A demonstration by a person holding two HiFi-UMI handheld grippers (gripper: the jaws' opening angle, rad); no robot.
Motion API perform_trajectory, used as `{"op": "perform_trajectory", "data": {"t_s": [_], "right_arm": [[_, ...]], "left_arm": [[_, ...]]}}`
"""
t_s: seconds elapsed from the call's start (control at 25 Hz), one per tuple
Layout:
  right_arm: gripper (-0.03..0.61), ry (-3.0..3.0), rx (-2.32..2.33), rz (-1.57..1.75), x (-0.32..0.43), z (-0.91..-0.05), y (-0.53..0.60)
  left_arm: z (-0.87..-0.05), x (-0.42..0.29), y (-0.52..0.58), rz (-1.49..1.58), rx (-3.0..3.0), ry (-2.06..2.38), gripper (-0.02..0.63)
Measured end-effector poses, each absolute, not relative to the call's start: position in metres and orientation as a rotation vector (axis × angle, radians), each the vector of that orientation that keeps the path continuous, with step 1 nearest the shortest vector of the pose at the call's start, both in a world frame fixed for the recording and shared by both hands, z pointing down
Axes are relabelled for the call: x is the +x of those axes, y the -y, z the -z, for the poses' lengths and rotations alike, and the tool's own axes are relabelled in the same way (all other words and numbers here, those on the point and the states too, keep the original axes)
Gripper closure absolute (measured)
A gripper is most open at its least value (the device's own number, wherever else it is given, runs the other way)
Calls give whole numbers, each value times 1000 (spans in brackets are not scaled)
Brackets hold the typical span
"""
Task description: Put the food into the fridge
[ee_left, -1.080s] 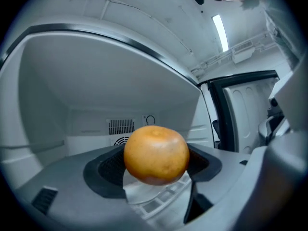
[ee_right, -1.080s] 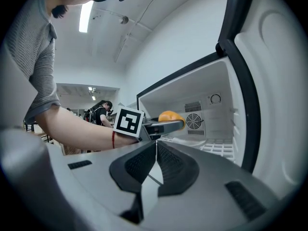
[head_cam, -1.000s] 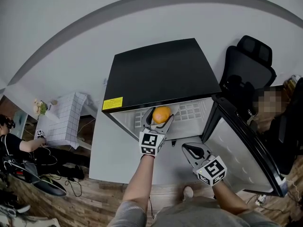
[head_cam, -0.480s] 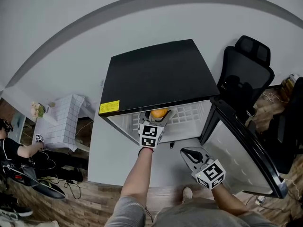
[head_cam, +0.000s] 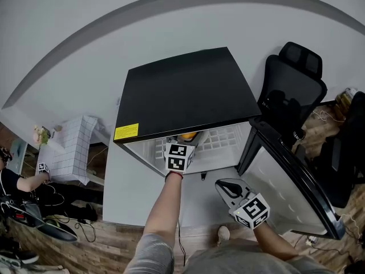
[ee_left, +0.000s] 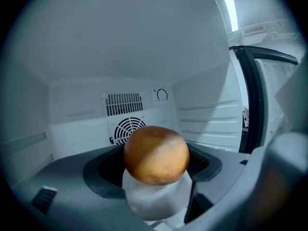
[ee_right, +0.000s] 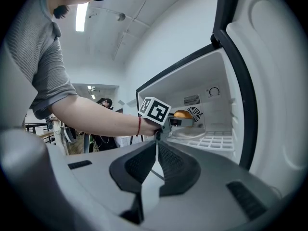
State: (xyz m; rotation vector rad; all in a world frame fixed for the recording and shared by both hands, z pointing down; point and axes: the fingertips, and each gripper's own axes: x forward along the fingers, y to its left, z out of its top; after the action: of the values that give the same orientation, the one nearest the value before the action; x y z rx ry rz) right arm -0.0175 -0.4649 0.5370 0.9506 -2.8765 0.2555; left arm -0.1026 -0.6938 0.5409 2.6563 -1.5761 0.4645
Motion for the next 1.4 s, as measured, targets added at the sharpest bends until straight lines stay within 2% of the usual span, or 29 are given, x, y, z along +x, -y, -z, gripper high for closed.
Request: {"op": "perform_trajectory", "data": {"t_s": [0.44, 1.24, 1.4], "right_arm": [[565, 2879, 937, -252, -22, -535, 461], [565, 2887, 940, -214, -28, -526, 442], [565, 2888, 934, -199, -31, -522, 435]], "left_arm": [[-544, -104, 690, -560, 2654, 1555, 202], [-503, -117, 651, -335, 2681, 1628, 204], [-499, -117, 640, -325, 2689, 1629, 229]]}}
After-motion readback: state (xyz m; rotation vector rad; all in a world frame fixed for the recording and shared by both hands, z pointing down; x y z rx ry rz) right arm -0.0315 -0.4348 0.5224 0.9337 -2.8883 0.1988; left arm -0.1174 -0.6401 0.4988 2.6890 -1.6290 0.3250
